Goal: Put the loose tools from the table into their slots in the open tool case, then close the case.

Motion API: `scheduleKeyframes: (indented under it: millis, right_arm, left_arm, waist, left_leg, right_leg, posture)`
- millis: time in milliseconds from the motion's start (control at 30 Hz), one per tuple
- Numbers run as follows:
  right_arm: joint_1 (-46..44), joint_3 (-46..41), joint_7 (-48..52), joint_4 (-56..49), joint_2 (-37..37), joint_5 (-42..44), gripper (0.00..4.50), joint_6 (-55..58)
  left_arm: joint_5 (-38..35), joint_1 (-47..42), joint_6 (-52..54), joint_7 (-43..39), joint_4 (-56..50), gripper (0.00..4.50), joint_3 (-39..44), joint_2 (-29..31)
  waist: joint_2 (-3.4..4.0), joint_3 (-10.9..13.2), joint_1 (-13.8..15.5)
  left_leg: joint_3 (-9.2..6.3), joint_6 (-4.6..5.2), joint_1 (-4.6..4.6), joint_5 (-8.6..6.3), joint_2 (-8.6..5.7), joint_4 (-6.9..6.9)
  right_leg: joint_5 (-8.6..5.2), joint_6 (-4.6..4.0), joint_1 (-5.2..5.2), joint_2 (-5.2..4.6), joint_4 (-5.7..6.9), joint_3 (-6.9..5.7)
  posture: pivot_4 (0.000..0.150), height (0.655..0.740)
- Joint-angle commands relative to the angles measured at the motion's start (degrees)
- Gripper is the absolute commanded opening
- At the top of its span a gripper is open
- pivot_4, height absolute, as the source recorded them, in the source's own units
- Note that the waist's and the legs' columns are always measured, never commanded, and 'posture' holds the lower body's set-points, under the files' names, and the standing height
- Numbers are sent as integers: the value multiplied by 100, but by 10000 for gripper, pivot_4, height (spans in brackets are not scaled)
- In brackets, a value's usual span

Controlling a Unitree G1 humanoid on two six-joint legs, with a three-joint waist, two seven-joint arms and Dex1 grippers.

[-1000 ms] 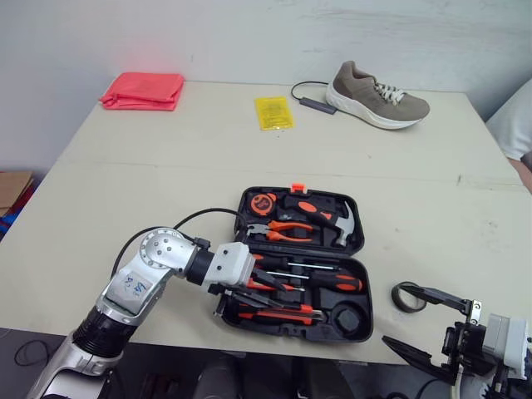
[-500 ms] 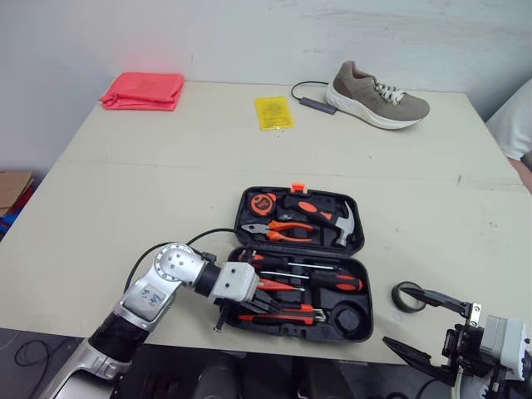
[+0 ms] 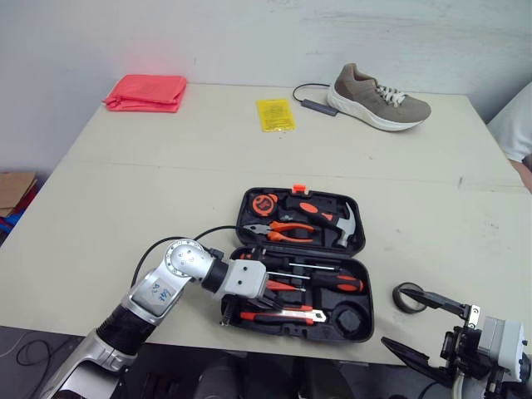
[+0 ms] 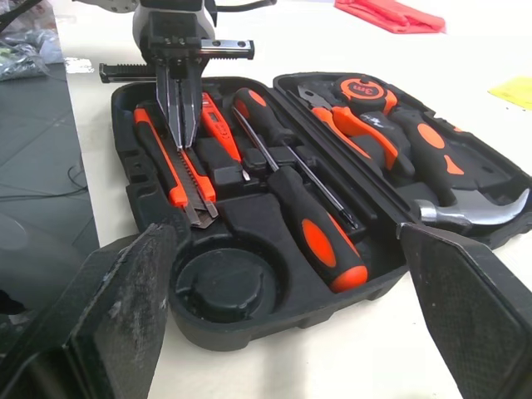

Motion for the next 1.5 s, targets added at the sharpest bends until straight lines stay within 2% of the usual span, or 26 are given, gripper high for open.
scheduleKeyframes:
  millis: [33, 367, 467, 667, 733, 867, 1033, 1133, 1200, 1400, 1500]
  right_arm:
    - [92, -120, 5, 24, 85, 8, 45000, -197]
    - [68, -152, -31, 465, 244, -97, 45000, -579]
    - [27, -184, -25, 659, 301, -78, 45000, -779]
    - [277, -457, 69, 837, 331, 89, 45000, -1105]
    - [467, -702, 132, 936, 342, 187, 45000, -1211]
    - [799, -1141, 261, 1172, 400, 382, 45000, -1366]
    - [1111, -1701, 420, 1936, 631, 548, 45000, -1730]
    - [1096, -2024, 465, 2576, 714, 616, 45000, -1928]
    - [1069, -2322, 451, 3242, 733, 659, 45000, -2082]
    - [810, -2971, 335, 5156, 547, 676, 45000, -2556]
    - [653, -3153, 355, 5814, 429, 724, 45000, -2728]
  left_arm:
    - [632, 71, 267, 130, 302, 475, -462, 58]
    - [540, -30, 238, 171, 577, 475, -420, 54]
    - [155, 15, -279, 142, 695, 475, -154, -174]
    - [-1137, 92, -920, -267, 486, 475, 816, -392]
    - [-1632, 85, -719, -347, 315, 475, 1276, -269]
    - [-2173, 51, -90, -245, 129, 475, 2031, 161]
    - [-2383, 240, 406, 83, 457, 475, 3087, 884]
    - [-2240, 429, 293, 227, 989, 7887, 3610, 1212]
    - [-2013, 677, -50, 392, 1704, 15973, 4084, 1472]
    - [-1432, 1325, -1264, 817, 3511, 44106, 4882, 1985]
    - [-1390, 1505, -1627, 842, 4061, 44654, 5113, 2122]
  waist:
    - [-1, -22, 11]
    - [10, -81, 49]
    - [25, -96, 50]
    - [25, -83, 68]
    - [26, -80, 66]
    - [28, -77, 23]
    - [26, -73, -31]
    - [27, -68, -61]
    - [28, -66, -82]
    - [15, -54, -149]
    - [15, -52, -174]
  left_leg:
    - [0, 1, 2, -1, -1, 0]
    - [-2, 21, 8, -14, -1, 0]
    - [-2, 27, 11, -18, -1, 0]
    - [-2, 37, -7, -24, -2, 0]
    - [-3, 17, -12, -13, 0, -1]
    - [-3, 16, -10, -14, 1, -4]
    - [-4, 32, -3, -24, 2, -15]
    - [-2, 29, 2, -26, 1, -28]
    - [-1, 27, 8, -25, -1, -45]
    - [-2, 3, 34, -13, 0, -102]
    - [-3, -24, 37, -28, -1, -106]
  right_leg:
    - [0, 0, 3, 0, -2, 0]
    - [3, 4, 19, -16, -20, 1]
    - [2, 3, 23, -19, -20, 1]
    - [2, 3, -1, -29, -17, -2]
    - [2, 3, -6, -29, -17, -5]
    - [2, 2, -4, -27, -18, -6]
    - [0, 0, 0, -27, -21, -6]
    - [-3, -7, -3, -30, -23, -5]
    - [-6, -12, -6, -38, -23, -5]
    - [-24, -44, -14, -47, -21, -12]
    - [-25, -47, -15, -55, -20, -15]
  posture:
    - [1500, 7400]
    - [1500, 7400]
    - [1500, 7400]
    - [1500, 7400]
    - [1500, 7400]
    - [1500, 7400]
    - [1500, 7400]
    - [1500, 7400]
    - [1500, 7400]
    - [1500, 7400]
    - [1500, 7400]
